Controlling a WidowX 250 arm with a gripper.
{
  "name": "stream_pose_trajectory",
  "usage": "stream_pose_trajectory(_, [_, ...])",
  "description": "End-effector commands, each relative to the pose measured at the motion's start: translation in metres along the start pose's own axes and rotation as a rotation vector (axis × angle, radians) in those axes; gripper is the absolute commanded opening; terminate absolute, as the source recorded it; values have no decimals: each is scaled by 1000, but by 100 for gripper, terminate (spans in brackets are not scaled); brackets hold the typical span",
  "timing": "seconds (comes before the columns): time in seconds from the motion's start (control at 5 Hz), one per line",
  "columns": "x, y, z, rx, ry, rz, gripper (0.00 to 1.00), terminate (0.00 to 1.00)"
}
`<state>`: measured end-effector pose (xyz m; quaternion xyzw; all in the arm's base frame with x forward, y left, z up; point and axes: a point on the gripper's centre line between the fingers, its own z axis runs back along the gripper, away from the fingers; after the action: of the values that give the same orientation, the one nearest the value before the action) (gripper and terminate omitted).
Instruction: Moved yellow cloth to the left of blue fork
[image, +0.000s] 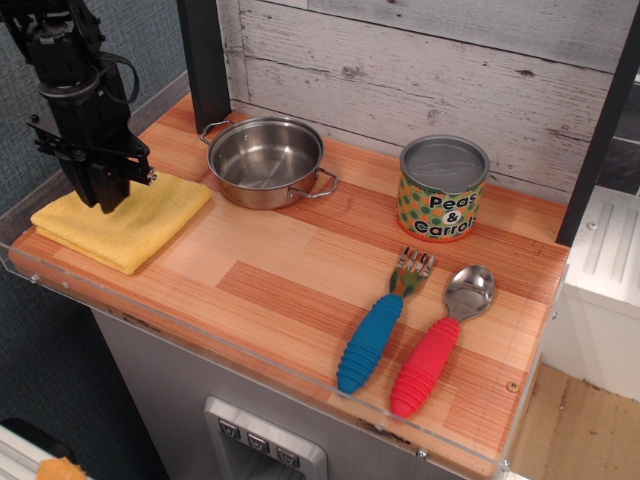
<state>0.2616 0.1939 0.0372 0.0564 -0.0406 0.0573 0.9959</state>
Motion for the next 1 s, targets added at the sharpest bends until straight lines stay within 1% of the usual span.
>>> stream_pose_trajectory(0.0, [8,1,-16,2,7,26,0,0])
stream_pose_trajectory(0.2, [10,-9,-19,-16,0,19,0,0])
stream_pose_trajectory(0.4, [8,-19,-16,-38,-11,52,0,0])
stream_pose_trajectory(0.6, [5,-35,-17,-59,12,51,0,0])
stream_pose_trajectory(0.8, [4,-52,-11,-54,8,48,0,0])
